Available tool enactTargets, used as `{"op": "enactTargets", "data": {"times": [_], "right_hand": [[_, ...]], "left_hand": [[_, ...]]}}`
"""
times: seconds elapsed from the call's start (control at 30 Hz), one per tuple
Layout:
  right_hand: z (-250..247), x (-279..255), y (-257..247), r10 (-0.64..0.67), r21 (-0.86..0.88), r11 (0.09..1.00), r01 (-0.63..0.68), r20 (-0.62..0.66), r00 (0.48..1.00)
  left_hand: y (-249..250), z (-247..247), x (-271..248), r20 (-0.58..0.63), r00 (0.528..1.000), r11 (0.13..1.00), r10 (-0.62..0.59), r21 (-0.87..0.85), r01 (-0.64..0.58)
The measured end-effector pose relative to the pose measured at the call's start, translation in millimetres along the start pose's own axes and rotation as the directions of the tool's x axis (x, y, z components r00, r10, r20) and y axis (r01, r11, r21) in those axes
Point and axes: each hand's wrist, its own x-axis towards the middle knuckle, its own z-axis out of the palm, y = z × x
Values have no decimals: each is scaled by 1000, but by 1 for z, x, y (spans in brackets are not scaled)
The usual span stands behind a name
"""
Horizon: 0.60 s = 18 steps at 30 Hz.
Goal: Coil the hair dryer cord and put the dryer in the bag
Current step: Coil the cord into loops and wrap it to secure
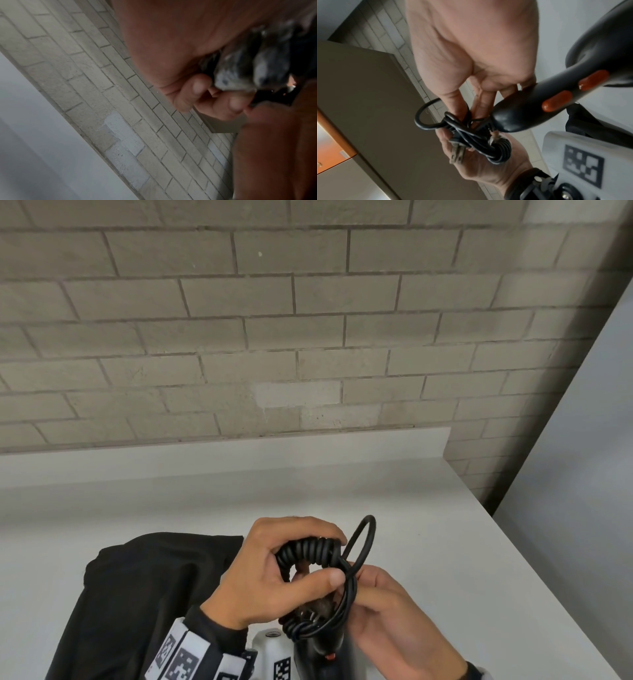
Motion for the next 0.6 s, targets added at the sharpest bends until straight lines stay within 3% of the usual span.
{"op": "enactTargets", "data": {"times": [0.13, 0.3, 0.33, 0.4, 0.5, 0.57, 0.6], "right_hand": [[0, -4, -1, -9, 19, 1000, 8, 71, 997], [-2, -12, -5, -106, 90, 991, 98, 89, 990], [-2, -14, -7, -127, 49, 991, 122, 102, 987], [2, -21, -11, -155, -208, 962, 176, 114, 981], [13, -30, -13, -276, -623, 750, 220, 8, 961], [17, -32, -6, -470, -743, 629, 230, -128, 873], [17, -31, -3, -590, -809, 537, 237, -159, 792]], "left_hand": [[0, 1, 1, 8, 1000, 1000, -17, -3, 17], [-6, 3, -1, -88, 992, 996, -93, -17, 92], [-7, 3, -1, -118, 988, 995, -101, 2, 102], [-9, 2, -1, -163, 981, 992, -107, 42, 115], [-8, 4, 0, -175, 979, 991, -100, 64, 113], [-6, 5, 1, -159, 983, 991, -92, 85, 107], [-6, 6, 1, -148, 985, 990, -89, 99, 104]]}}
